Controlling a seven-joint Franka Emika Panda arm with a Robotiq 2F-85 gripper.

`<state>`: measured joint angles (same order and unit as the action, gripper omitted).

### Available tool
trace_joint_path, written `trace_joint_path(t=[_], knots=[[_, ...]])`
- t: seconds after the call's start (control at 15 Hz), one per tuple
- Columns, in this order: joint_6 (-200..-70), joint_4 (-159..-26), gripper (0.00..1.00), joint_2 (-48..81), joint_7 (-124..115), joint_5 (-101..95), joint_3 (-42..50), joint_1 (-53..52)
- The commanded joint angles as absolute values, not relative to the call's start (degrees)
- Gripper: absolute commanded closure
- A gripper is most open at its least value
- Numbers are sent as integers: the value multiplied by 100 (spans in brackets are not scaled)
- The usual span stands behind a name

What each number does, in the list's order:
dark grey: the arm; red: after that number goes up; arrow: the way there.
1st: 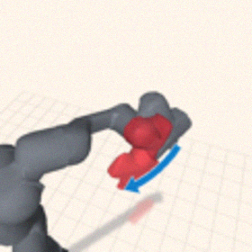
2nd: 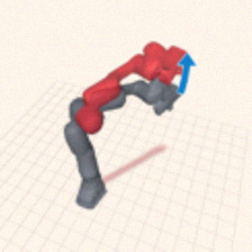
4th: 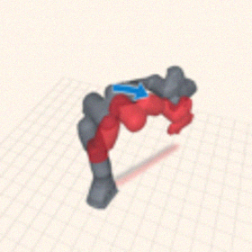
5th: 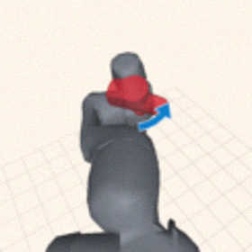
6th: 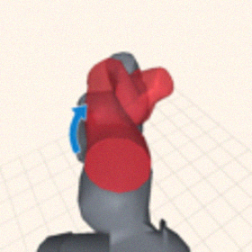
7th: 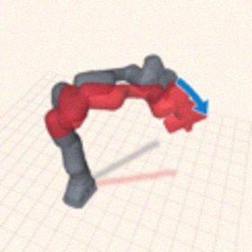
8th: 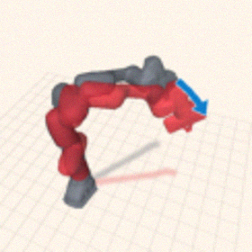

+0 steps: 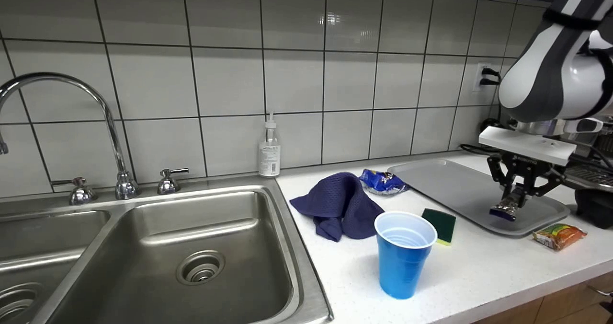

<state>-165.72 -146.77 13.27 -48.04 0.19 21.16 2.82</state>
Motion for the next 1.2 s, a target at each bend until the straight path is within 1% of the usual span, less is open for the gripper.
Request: trace_joint_path(t=[0.0, 0.6, 1.13], knots=[[-16251, -14034, 93, 1816, -4741, 296, 2076, 472], [-15696, -13002, 93, 2674, -4734, 810, 2084, 818], [-15419, -12626, 93, 3104, -4812, 915, 2144, 924]])
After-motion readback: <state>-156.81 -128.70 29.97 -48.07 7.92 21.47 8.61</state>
